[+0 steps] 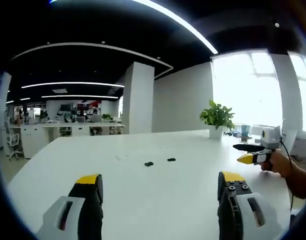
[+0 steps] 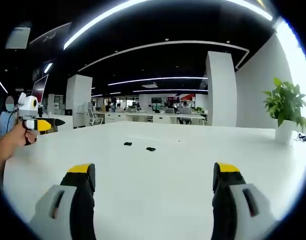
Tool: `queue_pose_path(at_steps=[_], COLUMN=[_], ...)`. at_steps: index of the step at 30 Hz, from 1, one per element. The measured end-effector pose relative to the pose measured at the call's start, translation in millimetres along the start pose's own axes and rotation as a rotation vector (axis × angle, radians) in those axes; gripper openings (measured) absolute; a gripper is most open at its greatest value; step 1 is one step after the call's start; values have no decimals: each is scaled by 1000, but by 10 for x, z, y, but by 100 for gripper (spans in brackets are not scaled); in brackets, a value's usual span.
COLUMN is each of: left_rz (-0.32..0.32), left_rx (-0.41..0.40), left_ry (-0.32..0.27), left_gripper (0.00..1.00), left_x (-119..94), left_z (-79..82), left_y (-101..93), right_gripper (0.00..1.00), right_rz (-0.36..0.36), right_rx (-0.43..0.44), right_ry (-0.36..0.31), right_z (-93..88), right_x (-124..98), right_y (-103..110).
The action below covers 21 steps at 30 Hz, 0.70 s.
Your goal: Snap the two parts of the plastic buckle together until the buckle closes and remains connected.
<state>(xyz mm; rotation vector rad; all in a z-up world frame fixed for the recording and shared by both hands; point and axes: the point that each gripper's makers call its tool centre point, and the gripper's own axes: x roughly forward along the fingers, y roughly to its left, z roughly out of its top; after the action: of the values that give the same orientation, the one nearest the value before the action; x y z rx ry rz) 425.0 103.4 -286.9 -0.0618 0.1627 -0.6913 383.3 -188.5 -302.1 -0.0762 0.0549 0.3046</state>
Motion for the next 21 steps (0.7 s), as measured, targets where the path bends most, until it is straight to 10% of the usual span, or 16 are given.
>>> queue_pose_path(at_steps=[21], left_rz=[27], left_rx=[7], left_ry=[42], left_gripper=[98], left_x=[41], left_z=[-69], left_y=[54], right_gripper=[100], right_rz=[18], right_rx=[7], right_ry=[32], right_z=[-34], right_x=[27], right_y=[49])
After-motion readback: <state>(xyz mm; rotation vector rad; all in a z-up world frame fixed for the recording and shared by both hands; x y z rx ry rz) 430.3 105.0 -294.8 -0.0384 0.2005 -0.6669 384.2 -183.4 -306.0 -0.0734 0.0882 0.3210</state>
